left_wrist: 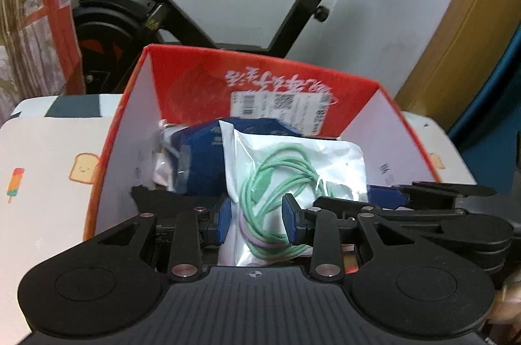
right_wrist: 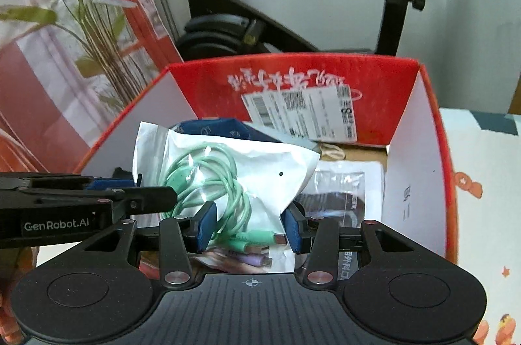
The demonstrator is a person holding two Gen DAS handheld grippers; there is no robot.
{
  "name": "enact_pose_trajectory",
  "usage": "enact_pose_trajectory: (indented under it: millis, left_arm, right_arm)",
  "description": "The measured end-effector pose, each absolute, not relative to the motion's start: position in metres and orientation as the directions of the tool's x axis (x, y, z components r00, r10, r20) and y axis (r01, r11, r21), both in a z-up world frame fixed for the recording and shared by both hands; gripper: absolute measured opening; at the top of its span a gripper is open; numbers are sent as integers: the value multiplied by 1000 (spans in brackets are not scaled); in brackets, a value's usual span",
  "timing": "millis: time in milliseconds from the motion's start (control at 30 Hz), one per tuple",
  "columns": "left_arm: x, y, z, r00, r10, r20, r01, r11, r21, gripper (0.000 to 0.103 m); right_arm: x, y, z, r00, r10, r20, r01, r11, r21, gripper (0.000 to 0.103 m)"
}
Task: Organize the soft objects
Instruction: 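Lift the cable bag and carry it over the strawberry box, then lower the cable bag into the box and open both grippers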
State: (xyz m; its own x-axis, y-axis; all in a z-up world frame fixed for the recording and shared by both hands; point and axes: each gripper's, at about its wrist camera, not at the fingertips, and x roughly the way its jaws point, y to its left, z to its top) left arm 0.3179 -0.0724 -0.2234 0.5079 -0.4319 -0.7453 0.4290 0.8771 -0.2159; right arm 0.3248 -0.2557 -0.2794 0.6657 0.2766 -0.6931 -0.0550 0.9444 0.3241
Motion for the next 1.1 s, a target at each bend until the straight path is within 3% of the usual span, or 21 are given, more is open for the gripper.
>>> enact_pose_trajectory:
  millis: [267,767,1033,1100]
  left_arm:
    - [324,-69,-225,536,-368,-760,415,899,-142,35]
    - [317,-63,-216,574,-360,-736,400,907,-131,35]
    - [309,-61,-210,607,-332,-722,404,911,-79,36]
    - [307,-60,-208,619,-322,-716,402,914,-63,43]
  right_arm:
    - [342,-249,-295,601,266,-754,-19,947,320,43]
    - [356,-234,-298,506,207,-837,8,970,245,43]
    - [347,-234,-289,526,156,-836,59,974,220,52]
    - [342,-234,-282,552,148,-820,51,976,211,53]
